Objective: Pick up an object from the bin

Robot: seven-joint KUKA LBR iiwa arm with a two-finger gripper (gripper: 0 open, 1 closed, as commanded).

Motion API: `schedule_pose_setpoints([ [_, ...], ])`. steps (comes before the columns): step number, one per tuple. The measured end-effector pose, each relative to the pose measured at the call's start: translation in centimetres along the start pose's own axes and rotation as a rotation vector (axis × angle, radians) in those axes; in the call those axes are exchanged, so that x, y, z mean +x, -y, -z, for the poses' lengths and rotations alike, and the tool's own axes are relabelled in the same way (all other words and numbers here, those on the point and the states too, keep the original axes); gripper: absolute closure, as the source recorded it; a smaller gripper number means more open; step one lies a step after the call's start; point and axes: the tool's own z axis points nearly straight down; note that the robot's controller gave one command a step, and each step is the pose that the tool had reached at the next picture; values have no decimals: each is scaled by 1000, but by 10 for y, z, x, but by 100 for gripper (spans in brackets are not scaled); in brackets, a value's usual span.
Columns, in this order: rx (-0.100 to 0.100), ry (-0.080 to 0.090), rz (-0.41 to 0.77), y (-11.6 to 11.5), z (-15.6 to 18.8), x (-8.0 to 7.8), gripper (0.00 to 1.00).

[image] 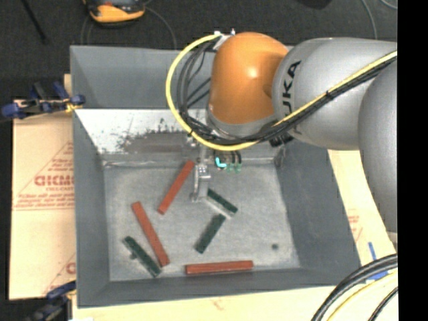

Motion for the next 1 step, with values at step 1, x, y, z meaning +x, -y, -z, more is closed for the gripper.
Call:
schedule_pose_setpoints([
  [1, -1, 8, -2, 0, 4, -2, 0],
])
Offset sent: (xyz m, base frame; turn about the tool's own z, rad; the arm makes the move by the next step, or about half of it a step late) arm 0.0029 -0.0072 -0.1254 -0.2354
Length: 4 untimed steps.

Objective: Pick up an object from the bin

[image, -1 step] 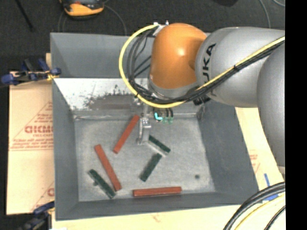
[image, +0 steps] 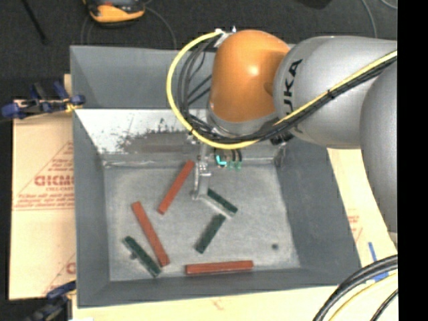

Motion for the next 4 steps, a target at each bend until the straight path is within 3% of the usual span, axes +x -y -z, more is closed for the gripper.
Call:
schedule_pose_setpoints([
  [1, 1, 7, 64, 2, -32, -2, 0],
  [2, 2, 3, 261, 3, -90, 10, 0],
  [3, 0, 5, 564, 8, -129, -14, 100],
  [4, 0, 5, 563, 8, -129, -14, 100],
])
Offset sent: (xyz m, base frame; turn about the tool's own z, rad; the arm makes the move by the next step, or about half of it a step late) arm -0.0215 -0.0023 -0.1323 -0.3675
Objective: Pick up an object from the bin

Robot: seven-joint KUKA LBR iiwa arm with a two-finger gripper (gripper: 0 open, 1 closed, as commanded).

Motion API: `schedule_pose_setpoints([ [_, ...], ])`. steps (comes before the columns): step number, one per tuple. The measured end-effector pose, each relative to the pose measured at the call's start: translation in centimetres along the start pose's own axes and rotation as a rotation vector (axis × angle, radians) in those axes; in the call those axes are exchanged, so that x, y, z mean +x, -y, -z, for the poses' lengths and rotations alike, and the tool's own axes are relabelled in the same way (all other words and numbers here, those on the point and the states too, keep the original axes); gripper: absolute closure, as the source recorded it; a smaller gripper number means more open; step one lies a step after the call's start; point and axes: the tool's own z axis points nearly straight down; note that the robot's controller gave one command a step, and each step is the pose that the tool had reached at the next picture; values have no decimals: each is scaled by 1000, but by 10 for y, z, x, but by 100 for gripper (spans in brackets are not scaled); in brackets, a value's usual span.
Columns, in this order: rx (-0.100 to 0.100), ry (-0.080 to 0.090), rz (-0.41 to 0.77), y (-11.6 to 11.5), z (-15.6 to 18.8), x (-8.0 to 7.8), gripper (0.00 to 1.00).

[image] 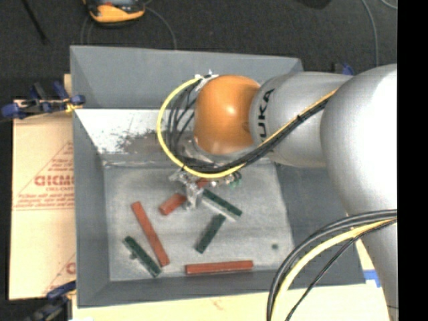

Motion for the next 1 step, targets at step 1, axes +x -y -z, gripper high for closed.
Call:
schedule_pose_setpoints([
  [1, 4, 3, -38, 3, 172, 7, 100],
])
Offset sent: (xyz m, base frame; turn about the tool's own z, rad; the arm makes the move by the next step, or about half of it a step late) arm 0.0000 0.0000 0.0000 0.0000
